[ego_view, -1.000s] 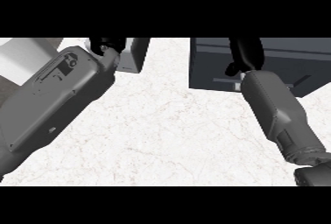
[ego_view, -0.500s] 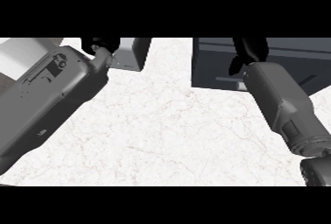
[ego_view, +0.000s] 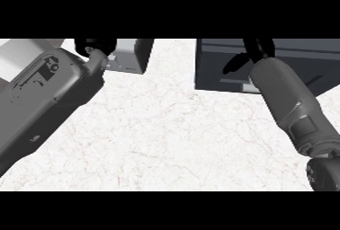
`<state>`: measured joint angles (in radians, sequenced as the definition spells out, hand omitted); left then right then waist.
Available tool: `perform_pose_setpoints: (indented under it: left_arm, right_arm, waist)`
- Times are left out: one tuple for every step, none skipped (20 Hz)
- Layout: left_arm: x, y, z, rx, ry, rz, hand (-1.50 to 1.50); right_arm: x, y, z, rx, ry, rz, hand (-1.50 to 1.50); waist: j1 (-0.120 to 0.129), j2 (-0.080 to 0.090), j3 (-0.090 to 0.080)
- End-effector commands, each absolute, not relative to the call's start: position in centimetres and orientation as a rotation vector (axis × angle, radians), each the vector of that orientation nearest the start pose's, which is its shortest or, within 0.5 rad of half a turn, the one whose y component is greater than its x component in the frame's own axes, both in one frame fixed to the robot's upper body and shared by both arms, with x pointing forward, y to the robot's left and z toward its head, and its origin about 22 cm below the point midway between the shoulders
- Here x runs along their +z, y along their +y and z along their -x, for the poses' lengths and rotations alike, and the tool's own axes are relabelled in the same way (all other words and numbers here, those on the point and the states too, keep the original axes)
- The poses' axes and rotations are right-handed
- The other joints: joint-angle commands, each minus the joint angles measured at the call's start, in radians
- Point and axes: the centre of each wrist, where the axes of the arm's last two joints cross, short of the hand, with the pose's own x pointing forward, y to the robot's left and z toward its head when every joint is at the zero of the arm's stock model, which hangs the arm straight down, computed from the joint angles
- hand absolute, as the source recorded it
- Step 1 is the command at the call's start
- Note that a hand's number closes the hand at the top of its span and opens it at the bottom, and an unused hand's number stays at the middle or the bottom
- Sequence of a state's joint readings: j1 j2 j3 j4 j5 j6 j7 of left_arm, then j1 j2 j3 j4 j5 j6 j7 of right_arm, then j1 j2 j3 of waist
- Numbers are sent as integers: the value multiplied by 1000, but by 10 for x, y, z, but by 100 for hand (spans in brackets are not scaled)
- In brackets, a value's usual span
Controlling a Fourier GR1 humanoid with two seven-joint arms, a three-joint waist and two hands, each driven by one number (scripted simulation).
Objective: Pick up the can, place it into the drawer and close the drawer
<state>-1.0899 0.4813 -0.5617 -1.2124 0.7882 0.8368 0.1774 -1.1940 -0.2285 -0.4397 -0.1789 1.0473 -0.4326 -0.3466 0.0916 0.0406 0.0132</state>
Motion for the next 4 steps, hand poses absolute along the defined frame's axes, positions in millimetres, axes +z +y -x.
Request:
perform_pose_setpoints:
  left_arm:
    - [225, 124, -385, 151, -1708, -40, -150]
    - [226, 124, -383, 135, -1717, -19, -150]
    - [224, 116, -378, 134, -1708, -3, -150]
    - [226, 116, -381, 144, -1714, -34, -150]
  right_arm:
    - [119, -184, -473, 547, -1840, 698, -150]
    - [128, -194, -475, 524, -1856, 696, -150]
    - [130, -191, -476, 523, -1844, 692, -150]
    - [125, -187, -474, 523, -1852, 659, -150]
  waist:
    - [4, -9, -8]
    - [18, -4, -8]
    - [23, -7, -9]
    - [4, -10, -9]
